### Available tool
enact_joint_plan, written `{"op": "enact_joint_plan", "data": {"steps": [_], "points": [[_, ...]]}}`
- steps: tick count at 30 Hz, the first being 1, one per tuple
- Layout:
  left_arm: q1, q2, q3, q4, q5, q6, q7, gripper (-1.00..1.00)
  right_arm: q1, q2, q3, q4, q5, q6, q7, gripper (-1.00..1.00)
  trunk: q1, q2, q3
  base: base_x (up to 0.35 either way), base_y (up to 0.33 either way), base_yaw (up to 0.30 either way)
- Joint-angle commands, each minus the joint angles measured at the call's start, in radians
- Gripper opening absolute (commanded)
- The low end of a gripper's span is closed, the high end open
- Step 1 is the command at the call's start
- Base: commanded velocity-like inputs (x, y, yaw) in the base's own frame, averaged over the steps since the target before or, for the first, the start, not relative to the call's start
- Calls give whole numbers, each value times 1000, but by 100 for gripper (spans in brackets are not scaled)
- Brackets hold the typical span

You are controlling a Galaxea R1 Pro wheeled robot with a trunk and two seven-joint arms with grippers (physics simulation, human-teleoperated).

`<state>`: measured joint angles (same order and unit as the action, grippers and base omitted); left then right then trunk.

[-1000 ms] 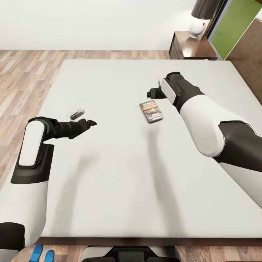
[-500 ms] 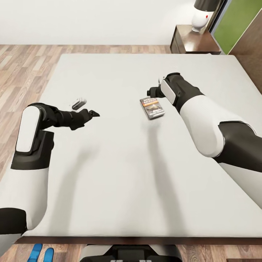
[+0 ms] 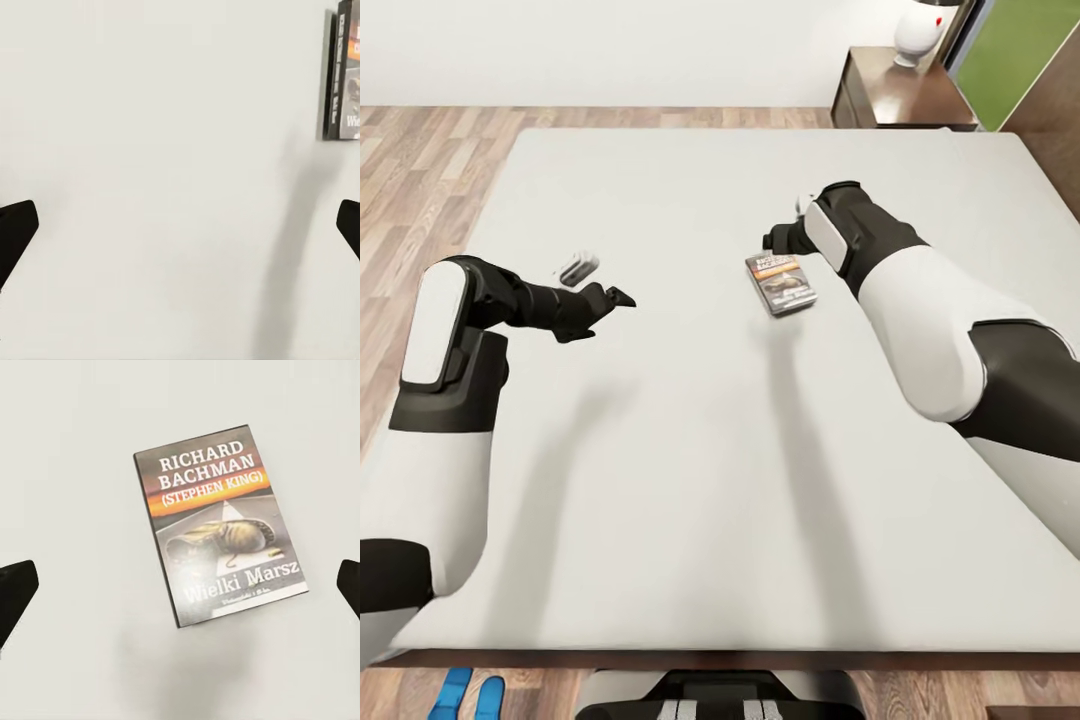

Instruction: In the bedroom, move the book from the bed onto either nightstand, and place the two sandals side by side next to the bed.

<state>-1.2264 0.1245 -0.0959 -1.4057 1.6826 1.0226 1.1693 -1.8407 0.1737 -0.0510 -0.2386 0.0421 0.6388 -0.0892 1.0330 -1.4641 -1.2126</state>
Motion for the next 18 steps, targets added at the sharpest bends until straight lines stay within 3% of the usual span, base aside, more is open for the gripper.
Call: {"op": "enact_joint_plan", "data": {"steps": [1,8,18], "points": [[-10,2,-2,4,10,3,11,100,-7,1,-5,-1,4,5,-2,100,4,-8,-5,0,0,0],[-50,11,-31,60,12,3,12,100,-31,1,-6,-2,4,8,-1,100,31,-57,-38,0,0,0],[-73,21,-60,57,12,-3,12,100,-57,1,-7,-1,4,13,-1,100,31,-57,-54,0,0,0]]}}
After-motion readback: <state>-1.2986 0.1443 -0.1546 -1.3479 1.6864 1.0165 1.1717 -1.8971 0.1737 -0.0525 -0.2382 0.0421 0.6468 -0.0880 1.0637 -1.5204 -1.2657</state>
